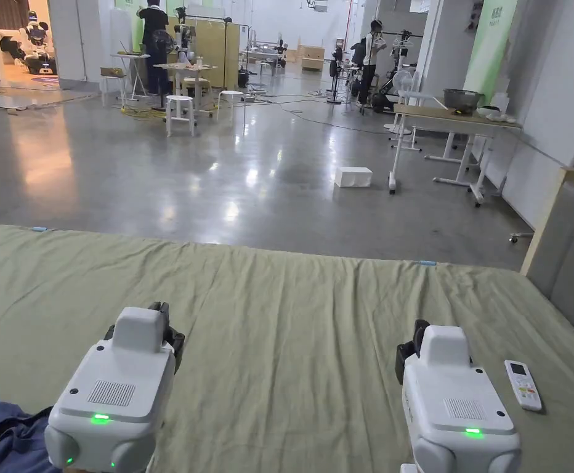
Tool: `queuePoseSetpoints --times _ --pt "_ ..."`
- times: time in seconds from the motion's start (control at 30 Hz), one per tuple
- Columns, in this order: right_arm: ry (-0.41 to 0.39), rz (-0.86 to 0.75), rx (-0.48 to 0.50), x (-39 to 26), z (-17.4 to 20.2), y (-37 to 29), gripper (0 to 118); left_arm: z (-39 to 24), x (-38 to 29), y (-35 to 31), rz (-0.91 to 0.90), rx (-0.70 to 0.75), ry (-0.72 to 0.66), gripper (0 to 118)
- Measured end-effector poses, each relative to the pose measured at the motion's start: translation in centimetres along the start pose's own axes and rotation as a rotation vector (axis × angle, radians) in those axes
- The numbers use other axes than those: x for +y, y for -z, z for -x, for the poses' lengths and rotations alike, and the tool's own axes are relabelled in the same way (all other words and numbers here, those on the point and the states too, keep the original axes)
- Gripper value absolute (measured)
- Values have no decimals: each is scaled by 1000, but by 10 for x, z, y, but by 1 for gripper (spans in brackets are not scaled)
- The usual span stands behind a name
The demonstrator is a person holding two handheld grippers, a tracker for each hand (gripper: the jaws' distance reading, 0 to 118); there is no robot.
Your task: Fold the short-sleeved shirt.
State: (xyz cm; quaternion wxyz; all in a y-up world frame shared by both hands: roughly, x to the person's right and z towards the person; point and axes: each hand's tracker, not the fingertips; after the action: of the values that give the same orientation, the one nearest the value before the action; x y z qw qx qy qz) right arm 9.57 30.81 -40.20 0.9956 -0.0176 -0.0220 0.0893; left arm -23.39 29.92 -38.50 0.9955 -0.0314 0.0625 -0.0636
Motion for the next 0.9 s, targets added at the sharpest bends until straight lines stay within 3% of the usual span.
queuePoseSetpoints --times 0.1,0.27,0.3,0.37,0.4,0.43,0.47,0.53,0.6,0.7,0.73,0.8,0.87,0.9 --pt "30 7 12 0 -3 2 0 2 0 0 0 -10 -19 4" --pt "392 4 -42 5 -29 -4 0 30 0 4 44 -36 -412 4" --pt "527 38 -25 2 -34 -4 0 37 -1 4 31 -52 -514 4" --pt "633 28 -43 2 -41 -6 0 45 1 0 28 -37 -639 4" --pt "613 29 -68 4 -42 -7 0 44 3 -1 35 -31 -623 4" --pt "536 16 -62 6 -40 -7 0 41 7 -1 34 -28 -561 4" --pt "442 10 -42 10 -38 -5 0 33 10 1 26 -24 -383 4" --pt "75 -16 48 18 -20 2 0 12 16 1 23 -32 47 4" --pt "-409 -146 36 24 3 -2 0 -9 12 2 7 -40 447 4" --pt "-757 -162 114 12 22 0 0 -28 -4 1 -30 -6 980 4" --pt "-905 -171 82 4 27 0 0 -28 -8 0 -34 -7 1055 4" --pt "-1171 -212 106 -12 37 0 0 -27 -9 1 -37 -25 1039 4" --pt "-1289 -234 138 -23 35 0 0 -23 -8 3 -26 -22 1023 4" --pt "-1304 -233 164 -25 36 -1 0 -22 -8 4 -14 -19 1023 4"
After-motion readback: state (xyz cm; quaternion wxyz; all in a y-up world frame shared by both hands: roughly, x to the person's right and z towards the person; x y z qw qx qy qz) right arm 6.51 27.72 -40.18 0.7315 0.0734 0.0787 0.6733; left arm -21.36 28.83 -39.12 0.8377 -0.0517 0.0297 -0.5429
